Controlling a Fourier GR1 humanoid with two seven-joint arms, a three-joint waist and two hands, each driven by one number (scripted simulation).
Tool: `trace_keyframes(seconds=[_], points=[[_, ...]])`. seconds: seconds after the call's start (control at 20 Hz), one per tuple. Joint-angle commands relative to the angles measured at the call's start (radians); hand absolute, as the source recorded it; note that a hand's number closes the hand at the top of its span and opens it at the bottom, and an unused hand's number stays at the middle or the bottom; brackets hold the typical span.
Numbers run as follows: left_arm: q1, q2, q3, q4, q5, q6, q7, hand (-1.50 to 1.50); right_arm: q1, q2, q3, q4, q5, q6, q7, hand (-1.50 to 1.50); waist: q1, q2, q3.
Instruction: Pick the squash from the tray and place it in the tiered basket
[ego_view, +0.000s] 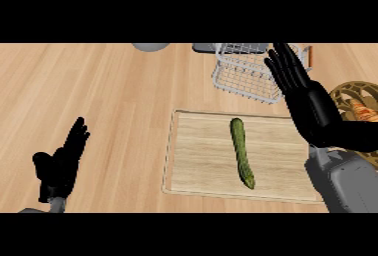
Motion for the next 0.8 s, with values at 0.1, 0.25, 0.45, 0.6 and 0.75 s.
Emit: trace_keyframes(seconds=[0.1, 0.25, 0.45, 0.6, 0.75], points=[[-0.095, 0.105, 0.072, 0.021, -0.064, 0.0, 0.012, 0.0, 0.151, 0.081, -0.042, 0.001, 0.002, -0.125, -0.005, 1.5, -0.05, -0.004, -0.003], [-0.117, 0.16, 0.062, -0.03, -0.143, 0.027, -0.017, 0.0, 0.2, 0.134, -0.113, 0.062, -0.018, -0.247, 0.042, 1.5, -0.051, -0.006, -0.001], [-0.093, 0.146, 0.068, -0.013, -0.117, 0.028, -0.002, 0.0, 0.377, 0.065, -0.196, 0.209, 0.185, -0.51, 0.132, -1.5, -0.108, 0.002, -0.007], [-0.115, 0.139, 0.037, -0.022, -0.127, 0.001, 0.032, 0.0, 0.498, 0.135, -0.125, 0.079, 0.286, -0.649, 0.136, -1.5, -0.077, -0.01, -0.006], [-0.143, 0.117, 0.029, 0.002, -0.16, 0.013, 0.039, 0.0, 0.585, 0.047, -0.018, -0.158, 0.409, -0.658, 0.343, -1.5, -0.065, -0.01, -0.008]])
